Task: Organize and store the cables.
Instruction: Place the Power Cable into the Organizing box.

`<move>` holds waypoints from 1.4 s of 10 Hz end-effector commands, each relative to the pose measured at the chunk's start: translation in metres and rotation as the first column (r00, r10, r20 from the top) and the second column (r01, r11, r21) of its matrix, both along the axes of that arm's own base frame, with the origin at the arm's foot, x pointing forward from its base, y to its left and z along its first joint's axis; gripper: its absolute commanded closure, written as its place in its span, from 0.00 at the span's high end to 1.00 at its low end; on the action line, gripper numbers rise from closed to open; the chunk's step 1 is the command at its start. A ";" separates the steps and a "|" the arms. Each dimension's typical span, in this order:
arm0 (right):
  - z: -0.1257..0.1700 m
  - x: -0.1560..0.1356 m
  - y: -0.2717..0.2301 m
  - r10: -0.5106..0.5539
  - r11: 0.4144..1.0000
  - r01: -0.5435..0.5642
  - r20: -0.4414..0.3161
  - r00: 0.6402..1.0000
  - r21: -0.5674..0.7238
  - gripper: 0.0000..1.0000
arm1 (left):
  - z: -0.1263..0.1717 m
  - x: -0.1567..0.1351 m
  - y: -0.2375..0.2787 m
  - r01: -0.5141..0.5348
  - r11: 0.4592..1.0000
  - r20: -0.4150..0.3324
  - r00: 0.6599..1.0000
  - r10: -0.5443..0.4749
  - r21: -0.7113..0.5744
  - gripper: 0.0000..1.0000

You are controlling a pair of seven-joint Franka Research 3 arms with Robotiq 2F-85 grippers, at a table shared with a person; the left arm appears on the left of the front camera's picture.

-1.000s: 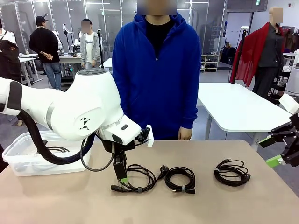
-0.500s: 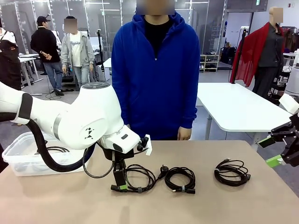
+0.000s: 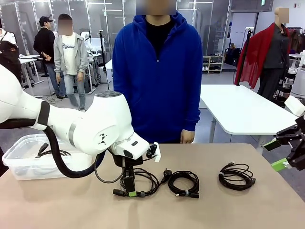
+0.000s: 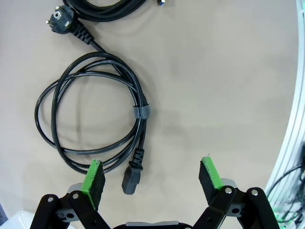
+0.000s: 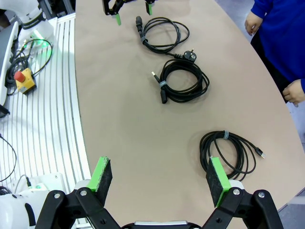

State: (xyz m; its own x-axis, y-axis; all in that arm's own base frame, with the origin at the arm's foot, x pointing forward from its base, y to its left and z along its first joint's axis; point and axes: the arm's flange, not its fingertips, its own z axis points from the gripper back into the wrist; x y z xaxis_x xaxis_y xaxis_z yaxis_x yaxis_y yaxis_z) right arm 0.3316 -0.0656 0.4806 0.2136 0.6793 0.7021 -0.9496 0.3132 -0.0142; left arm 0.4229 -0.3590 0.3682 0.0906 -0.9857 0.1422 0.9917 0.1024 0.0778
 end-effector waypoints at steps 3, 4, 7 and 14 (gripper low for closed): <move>0.000 0.000 0.001 -0.003 1.000 0.003 -0.001 1.000 0.012 1.00 | -0.012 0.013 -0.009 0.033 0.999 -0.040 0.999 -0.033 -0.007 1.00; 0.000 0.000 0.001 -0.003 1.000 0.003 -0.001 1.000 0.012 1.00 | -0.012 0.013 -0.013 0.036 0.999 -0.049 0.998 -0.036 -0.005 1.00; 0.000 0.000 0.001 -0.003 1.000 0.003 -0.001 1.000 0.012 1.00 | -0.020 0.019 -0.027 0.033 0.999 -0.082 0.996 -0.032 0.007 1.00; 0.000 0.000 0.001 -0.003 1.000 0.003 -0.001 1.000 0.012 1.00 | -0.039 0.036 -0.048 0.009 0.999 -0.141 0.990 -0.002 0.050 1.00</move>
State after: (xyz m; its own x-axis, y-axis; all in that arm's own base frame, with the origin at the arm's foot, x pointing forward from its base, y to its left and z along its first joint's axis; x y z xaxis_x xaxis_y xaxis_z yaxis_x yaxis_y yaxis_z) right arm 0.3316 -0.0651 0.4808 0.2132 0.6795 0.7020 -0.9497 0.3129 -0.0145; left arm 0.4559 -0.4014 0.3260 0.0937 -0.9909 0.0961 0.9949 0.0895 -0.0475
